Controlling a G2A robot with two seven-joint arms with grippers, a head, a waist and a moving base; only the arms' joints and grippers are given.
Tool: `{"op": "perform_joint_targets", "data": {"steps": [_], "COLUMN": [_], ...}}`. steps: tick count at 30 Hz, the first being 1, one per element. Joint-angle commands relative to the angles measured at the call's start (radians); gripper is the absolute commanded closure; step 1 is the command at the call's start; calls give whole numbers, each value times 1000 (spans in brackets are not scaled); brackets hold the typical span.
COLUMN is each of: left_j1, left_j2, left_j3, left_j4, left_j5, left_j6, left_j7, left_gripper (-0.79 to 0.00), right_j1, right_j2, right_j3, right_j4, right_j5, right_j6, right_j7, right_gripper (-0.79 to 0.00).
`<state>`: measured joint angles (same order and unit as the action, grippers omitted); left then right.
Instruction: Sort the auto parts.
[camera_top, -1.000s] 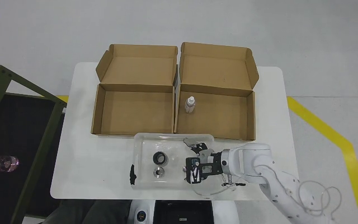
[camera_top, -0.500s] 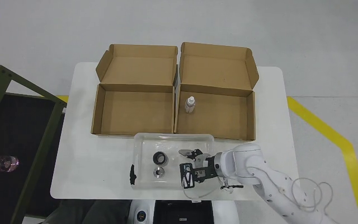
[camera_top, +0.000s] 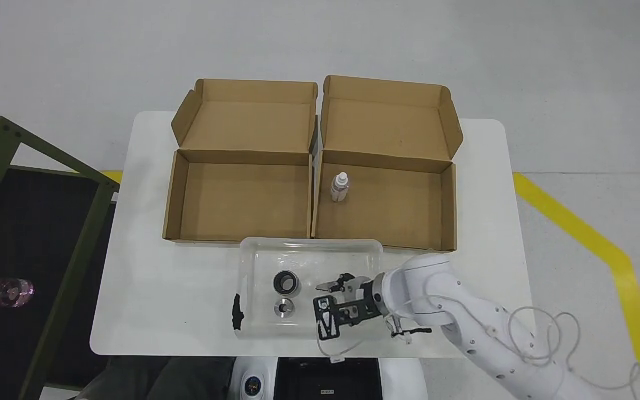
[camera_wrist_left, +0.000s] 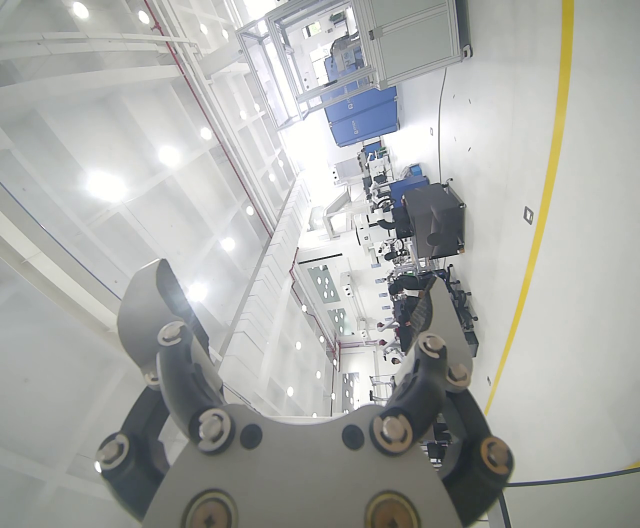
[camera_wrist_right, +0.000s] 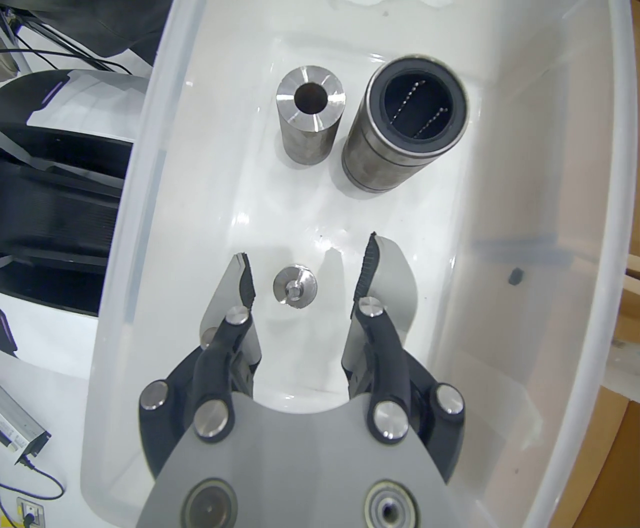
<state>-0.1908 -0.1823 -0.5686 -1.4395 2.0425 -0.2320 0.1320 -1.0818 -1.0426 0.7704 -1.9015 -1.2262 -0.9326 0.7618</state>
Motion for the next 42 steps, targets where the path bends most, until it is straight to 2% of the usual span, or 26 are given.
{"op": "perform_joint_targets", "data": {"steps": [1, 5, 16, 19, 22, 29, 42], "left_j1": [0, 0, 0, 0, 0, 0, 0], "left_j2": [0, 0, 0, 0, 0, 0, 0], "left_j3": [0, 0, 0, 0, 0, 0, 0], "left_j4": [0, 0, 0, 0, 0, 0, 0], "left_j5": [0, 0, 0, 0, 0, 0, 0], "left_j6": [0, 0, 0, 0, 0, 0, 0], "left_j7": [0, 0, 0, 0, 0, 0, 0], "left_gripper": [-785, -785, -785, -785, -785, -785, -785], "right_j1": [7, 18, 39, 42, 45, 61, 76], "right_j2": [-2, -6, -9, -8, -8, -10, -3], "right_j3": [-11, -28, -51, -53, -55, -55, 37], "right_j4": [10, 26, 41, 45, 46, 41, -18], "right_j5": [5, 8, 10, 17, 22, 37, 69], "right_j6": [3, 8, 13, 14, 14, 22, 57], "right_j7": [6, 13, 54, 57, 58, 32, -149], "right_gripper": [-385, -376, -289, -163, 0, 0, 0]}}
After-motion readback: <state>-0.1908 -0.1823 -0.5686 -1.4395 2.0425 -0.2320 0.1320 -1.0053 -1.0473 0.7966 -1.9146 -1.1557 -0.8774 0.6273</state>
